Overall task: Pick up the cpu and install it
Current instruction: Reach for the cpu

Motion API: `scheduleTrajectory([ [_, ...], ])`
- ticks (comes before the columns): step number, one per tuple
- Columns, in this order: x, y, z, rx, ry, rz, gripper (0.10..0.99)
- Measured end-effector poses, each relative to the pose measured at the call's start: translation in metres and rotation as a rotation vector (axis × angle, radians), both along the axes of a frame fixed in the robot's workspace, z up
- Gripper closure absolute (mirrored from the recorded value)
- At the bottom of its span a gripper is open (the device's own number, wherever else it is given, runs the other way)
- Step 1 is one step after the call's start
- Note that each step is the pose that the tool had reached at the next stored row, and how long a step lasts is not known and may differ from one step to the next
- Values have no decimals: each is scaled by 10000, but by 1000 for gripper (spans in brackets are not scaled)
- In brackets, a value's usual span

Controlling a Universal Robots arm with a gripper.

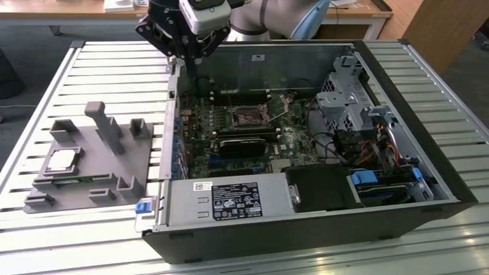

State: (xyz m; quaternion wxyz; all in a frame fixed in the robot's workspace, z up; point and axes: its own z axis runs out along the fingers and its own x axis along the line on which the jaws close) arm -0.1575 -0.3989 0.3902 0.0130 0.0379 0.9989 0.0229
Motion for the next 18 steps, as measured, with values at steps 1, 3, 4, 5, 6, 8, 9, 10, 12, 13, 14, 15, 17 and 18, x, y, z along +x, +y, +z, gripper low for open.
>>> scheduleTrajectory([
  [1,-2,0,-1,1,0,0,980],
  [3,-8,0,-1,1,0,-1,980],
  [4,-10,0,-2,2,0,-1,980],
  [5,-14,0,-2,2,0,0,980],
  [6,-18,0,-2,2,0,-1,980],
  [8,-23,0,-3,3,0,0,980],
  [9,-26,0,-3,3,0,0,980],
  [10,-30,0,-4,3,0,-1,980],
  [12,-35,0,-5,4,0,0,980],
  [13,-37,0,-5,3,0,0,980],
  [14,-39,0,-5,4,0,0,980],
  [15,-41,0,-6,3,1,0,980],
  [17,-48,0,-7,4,0,-1,980],
  [18,-53,0,-8,5,-1,-1,980],
])
